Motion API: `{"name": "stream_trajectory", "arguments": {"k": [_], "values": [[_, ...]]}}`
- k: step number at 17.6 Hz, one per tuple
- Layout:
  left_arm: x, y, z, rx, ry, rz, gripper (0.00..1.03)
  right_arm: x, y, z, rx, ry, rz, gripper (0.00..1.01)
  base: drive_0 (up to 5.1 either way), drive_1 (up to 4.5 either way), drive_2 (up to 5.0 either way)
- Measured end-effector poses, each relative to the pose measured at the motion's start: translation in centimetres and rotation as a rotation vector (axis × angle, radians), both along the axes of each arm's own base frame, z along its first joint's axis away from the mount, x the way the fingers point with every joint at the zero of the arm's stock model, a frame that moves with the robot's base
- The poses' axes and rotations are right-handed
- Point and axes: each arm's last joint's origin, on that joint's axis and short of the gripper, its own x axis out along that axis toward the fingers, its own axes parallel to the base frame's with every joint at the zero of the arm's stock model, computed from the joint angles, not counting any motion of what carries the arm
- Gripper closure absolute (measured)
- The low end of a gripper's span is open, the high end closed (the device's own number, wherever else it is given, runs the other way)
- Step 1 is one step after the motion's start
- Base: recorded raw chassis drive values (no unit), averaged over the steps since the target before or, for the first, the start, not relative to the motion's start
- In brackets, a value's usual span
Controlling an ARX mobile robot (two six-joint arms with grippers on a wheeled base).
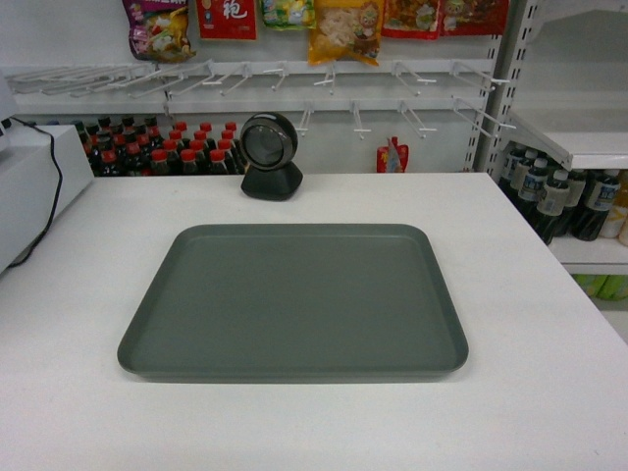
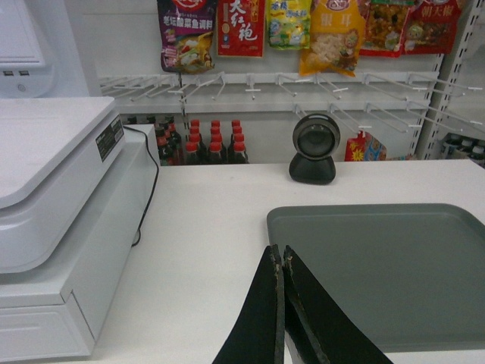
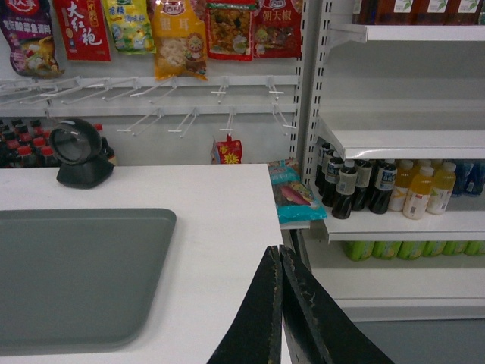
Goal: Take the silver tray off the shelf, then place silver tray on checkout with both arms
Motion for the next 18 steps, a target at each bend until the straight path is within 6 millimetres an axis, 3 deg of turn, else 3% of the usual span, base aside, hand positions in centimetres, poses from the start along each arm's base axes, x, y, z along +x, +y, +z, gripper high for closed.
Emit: {"name": "stream_trajectory", "arguments": {"k": [13,14,18], "values": [[-2.3,0.0,0.2,0.000,-0.010,0.000,1.02,-2.4,0.0,0.3,0.000,-0.013,0.000,0.99,0.0,0.00,0.0],[-3.1,0.0,-0.5,0.000,0.047,-0.003,1.02,-2.8,0.0,0.0,0.001,0.008,-0.001,0.99,0.0,0.00,0.0],[-3.4,0.0,0.2,0.000,-0.016,0.004,1.02,-3.6,0.0,-0.1,0.003,-0.001,0.000,0.99,0.0,0.00,0.0]]}}
